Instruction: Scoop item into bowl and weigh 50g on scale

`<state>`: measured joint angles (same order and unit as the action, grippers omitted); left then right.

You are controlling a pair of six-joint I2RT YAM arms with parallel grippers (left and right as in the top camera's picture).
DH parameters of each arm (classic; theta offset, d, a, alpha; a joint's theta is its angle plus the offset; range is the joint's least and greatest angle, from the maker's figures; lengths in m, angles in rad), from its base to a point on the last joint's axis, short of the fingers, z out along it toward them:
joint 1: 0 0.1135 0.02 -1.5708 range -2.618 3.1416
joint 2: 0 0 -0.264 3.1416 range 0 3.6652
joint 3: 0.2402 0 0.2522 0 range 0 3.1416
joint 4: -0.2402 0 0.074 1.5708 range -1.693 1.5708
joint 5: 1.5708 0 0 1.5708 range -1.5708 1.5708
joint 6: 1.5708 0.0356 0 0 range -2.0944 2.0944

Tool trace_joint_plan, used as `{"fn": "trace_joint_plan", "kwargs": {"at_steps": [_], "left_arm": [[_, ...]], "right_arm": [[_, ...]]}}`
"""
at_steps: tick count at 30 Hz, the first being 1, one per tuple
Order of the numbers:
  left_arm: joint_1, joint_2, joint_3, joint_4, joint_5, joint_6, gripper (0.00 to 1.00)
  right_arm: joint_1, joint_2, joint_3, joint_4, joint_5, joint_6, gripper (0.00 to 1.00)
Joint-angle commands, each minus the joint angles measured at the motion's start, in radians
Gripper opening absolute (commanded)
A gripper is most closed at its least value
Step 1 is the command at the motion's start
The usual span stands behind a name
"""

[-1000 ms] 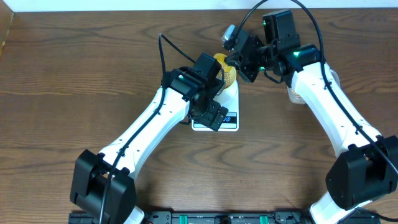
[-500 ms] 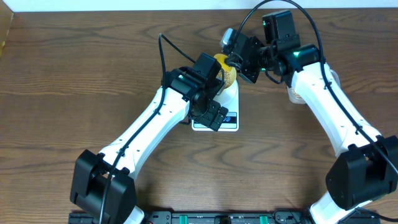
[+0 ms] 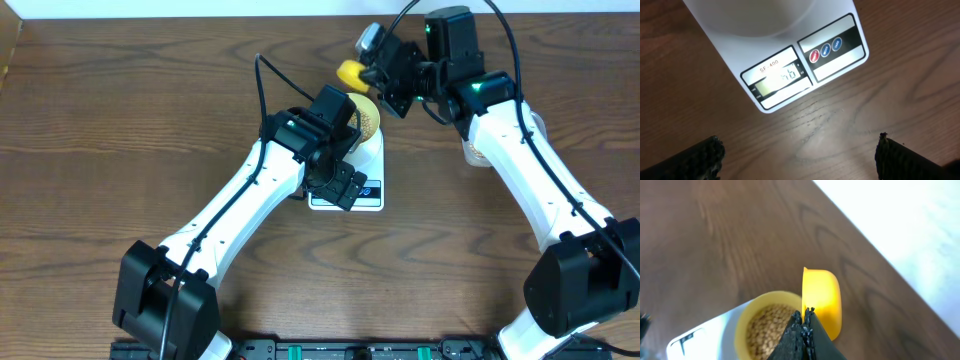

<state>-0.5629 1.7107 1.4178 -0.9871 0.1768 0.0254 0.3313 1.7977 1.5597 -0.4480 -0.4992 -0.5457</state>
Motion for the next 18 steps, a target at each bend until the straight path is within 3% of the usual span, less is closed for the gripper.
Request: {"fn": "trace_joint_plan", "kwargs": {"at_steps": [1,9,18], "left_arm": [[0.003,0.008,-0.004,-0.001,-0.013,-0.004,0.98],[0.003,0.008,-0.004,-0.002,-0.013,-0.004,0.98],[0.003,0.008,-0.004,-0.002,-0.013,-0.004,0.98]], "right_arm": [[0.003,-0.012,-0.004,0.043,0.052,0.044,0.01],[-0.002,-0.012,-0.004,0.204,0.177,0.044,0.01],[-0.028,-0.012,-0.004,0.368,0.183,0.044,0.02]]}}
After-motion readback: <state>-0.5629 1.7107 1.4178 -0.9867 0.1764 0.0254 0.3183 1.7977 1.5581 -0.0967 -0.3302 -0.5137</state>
